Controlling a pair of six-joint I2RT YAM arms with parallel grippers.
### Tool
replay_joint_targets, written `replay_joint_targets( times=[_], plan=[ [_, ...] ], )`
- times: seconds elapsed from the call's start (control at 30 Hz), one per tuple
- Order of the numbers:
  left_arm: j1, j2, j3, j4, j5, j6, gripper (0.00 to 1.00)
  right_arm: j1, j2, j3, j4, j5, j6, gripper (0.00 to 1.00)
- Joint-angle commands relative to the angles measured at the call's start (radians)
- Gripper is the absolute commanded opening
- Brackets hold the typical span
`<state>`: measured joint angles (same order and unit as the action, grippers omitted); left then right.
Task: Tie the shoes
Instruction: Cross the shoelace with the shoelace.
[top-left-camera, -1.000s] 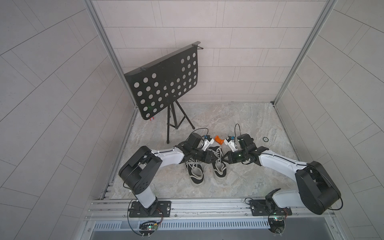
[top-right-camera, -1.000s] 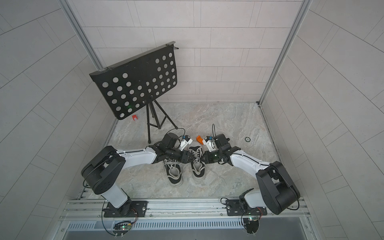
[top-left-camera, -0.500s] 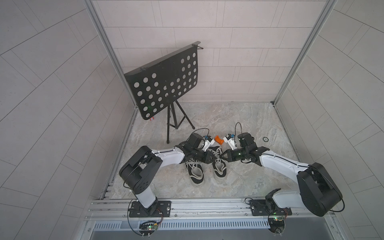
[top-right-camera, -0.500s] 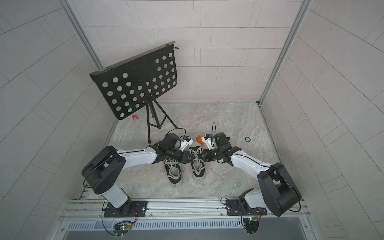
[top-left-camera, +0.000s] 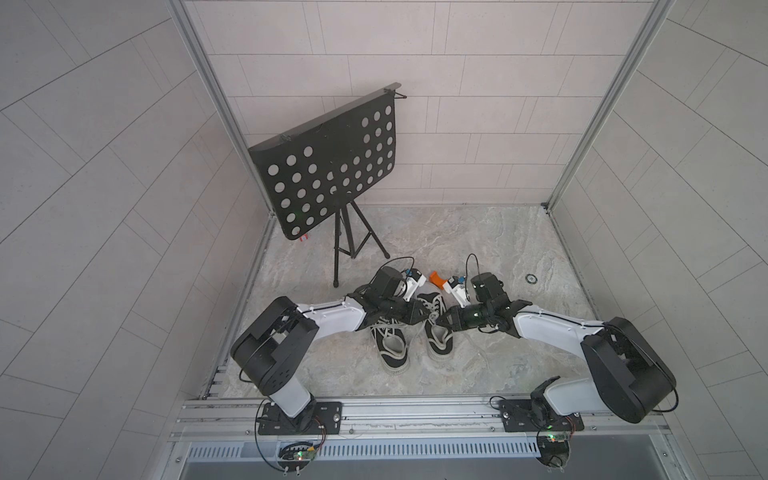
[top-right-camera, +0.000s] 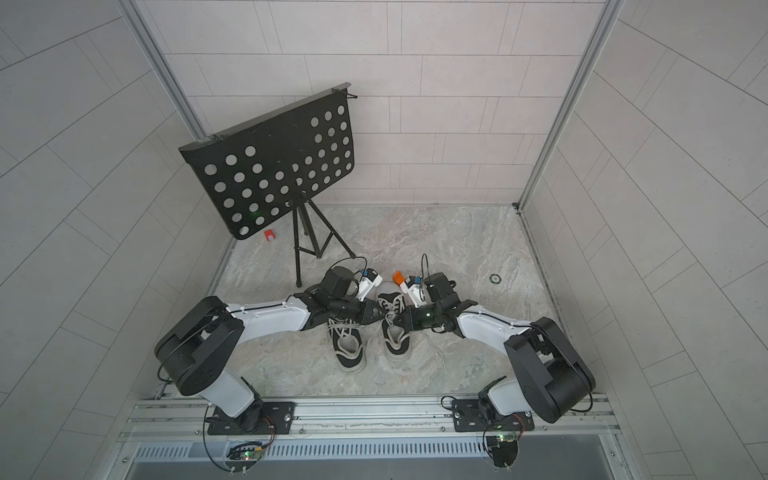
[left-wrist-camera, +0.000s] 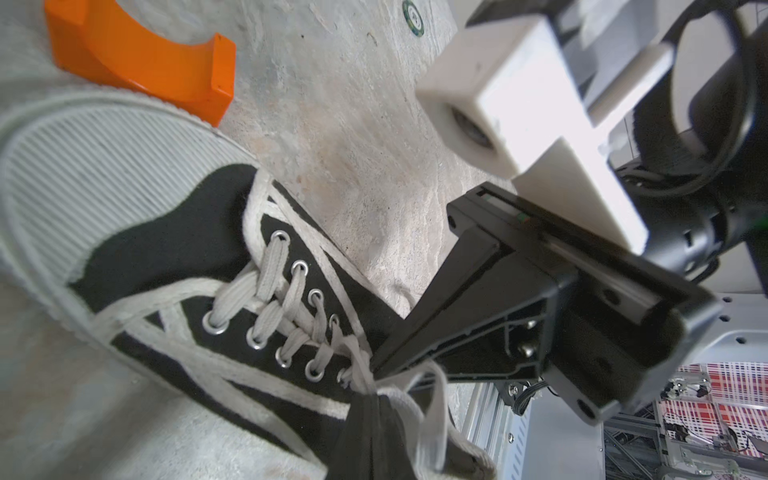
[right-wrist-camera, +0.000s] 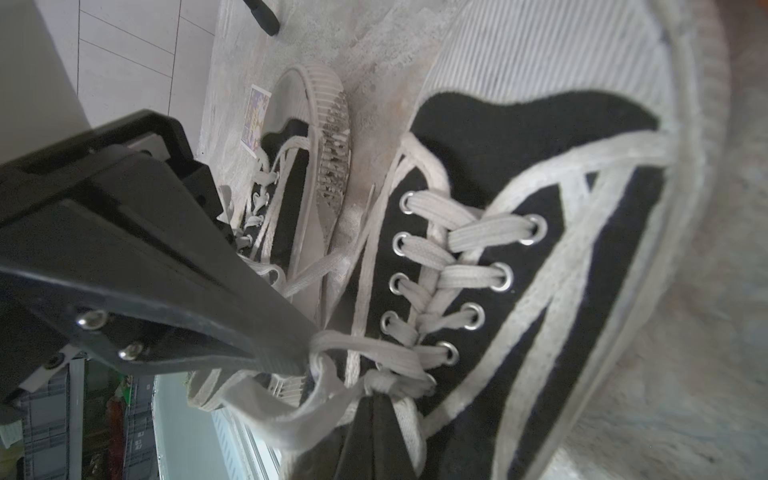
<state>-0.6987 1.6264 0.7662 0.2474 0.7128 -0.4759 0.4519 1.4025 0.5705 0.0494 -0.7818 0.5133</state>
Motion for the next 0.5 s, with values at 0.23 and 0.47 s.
replay_joint_targets(
  times=[0.23, 0.47],
  plan=[
    [0.015, -0.023, -0.027, 0.072, 0.017, -0.039, 0.21, 0.006, 0.036, -0.026, 0.062, 0.008, 0.013, 0.00],
    [0.050, -0.057, -0.035, 0.051, -0.033, -0.063, 0.51, 0.005, 0.007, -0.040, 0.061, 0.042, 0.014, 0.00]
  ],
)
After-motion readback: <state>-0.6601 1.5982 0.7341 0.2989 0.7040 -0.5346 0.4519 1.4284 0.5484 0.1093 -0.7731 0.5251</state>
